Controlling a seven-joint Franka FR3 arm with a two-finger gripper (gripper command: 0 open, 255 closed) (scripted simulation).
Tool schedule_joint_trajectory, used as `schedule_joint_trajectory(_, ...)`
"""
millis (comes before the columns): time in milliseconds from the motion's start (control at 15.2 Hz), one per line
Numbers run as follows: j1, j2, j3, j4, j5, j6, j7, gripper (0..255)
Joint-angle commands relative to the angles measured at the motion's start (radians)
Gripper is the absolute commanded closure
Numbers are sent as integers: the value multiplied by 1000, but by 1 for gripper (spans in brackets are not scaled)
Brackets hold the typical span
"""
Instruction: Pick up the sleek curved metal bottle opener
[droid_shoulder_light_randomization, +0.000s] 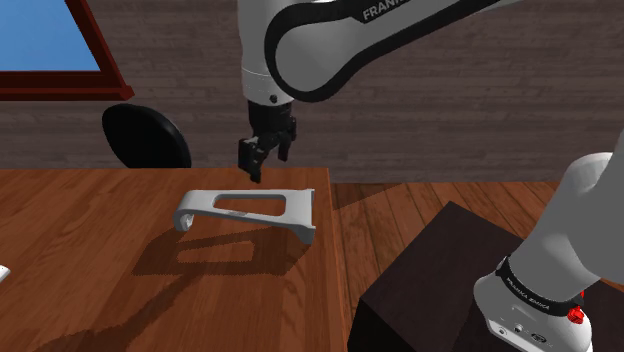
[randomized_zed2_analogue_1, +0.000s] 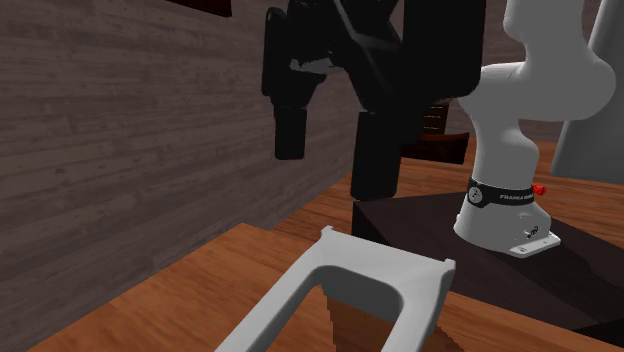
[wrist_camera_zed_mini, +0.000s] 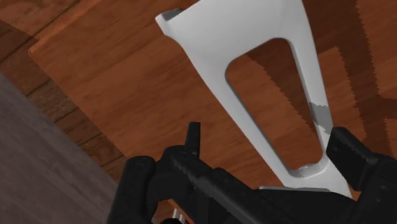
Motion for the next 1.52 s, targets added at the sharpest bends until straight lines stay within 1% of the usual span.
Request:
schedule_joint_trajectory(0,20,69,19,52,-26,15,25,0)
schedule_joint_trajectory(462,101,292,47,255,-115,24,78,0)
schedule_joint_trajectory(924,106,331,38,211,-134,105,89,0)
schedule_joint_trajectory(1056,107,334,37,207,-136,112,90,0)
schedule_joint_trajectory(1122,107,334,37,208,-136,111,90,255)
schedule_joint_trajectory(1452,106,334,37,208,-136,111,89,255)
